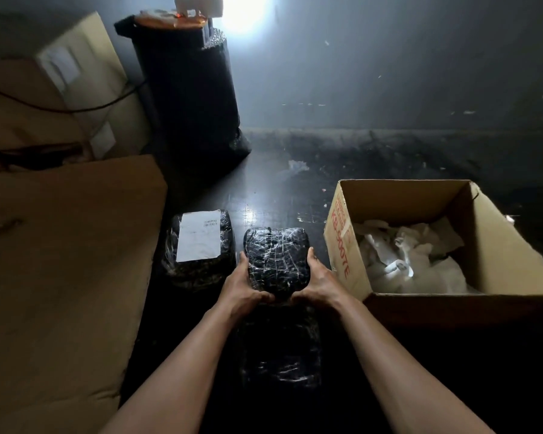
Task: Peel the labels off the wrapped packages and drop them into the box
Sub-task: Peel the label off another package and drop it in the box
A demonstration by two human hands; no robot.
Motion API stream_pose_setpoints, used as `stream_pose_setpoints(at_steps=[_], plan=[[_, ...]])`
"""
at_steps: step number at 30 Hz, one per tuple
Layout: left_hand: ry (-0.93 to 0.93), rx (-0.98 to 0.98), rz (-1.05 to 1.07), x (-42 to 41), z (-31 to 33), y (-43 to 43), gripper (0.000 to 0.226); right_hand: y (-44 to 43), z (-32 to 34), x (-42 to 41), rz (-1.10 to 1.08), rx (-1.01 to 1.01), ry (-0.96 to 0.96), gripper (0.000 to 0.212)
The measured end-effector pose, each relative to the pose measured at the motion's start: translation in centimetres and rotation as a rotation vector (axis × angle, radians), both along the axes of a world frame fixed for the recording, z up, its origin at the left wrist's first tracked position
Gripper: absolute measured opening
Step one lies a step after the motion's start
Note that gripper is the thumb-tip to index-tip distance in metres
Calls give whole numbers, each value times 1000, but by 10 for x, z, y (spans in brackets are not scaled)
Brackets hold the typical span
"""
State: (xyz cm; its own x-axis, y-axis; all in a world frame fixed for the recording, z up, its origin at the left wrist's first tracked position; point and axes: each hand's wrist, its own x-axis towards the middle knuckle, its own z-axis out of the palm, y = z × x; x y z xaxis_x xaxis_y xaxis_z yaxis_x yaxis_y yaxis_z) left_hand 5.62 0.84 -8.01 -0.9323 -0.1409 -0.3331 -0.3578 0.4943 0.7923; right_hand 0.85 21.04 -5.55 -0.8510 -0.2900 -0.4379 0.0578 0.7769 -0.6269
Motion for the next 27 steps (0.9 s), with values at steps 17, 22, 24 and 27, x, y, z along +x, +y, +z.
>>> stream_pose_setpoints(at_steps=[17,22,24,27], plan=[[27,-12,-27,131,-2,28,139,37,-5,126,-1,-53,-7,141],[58,-34,-22,146,-8,26,143,40,-5,142,-3,-109,20,128],[54,-36,-24,146,-9,26,144,40,-5,142,2,-107,18,130],[51,-55,-29,145,-5,23,133,39,0,140,16,-60,2,140]])
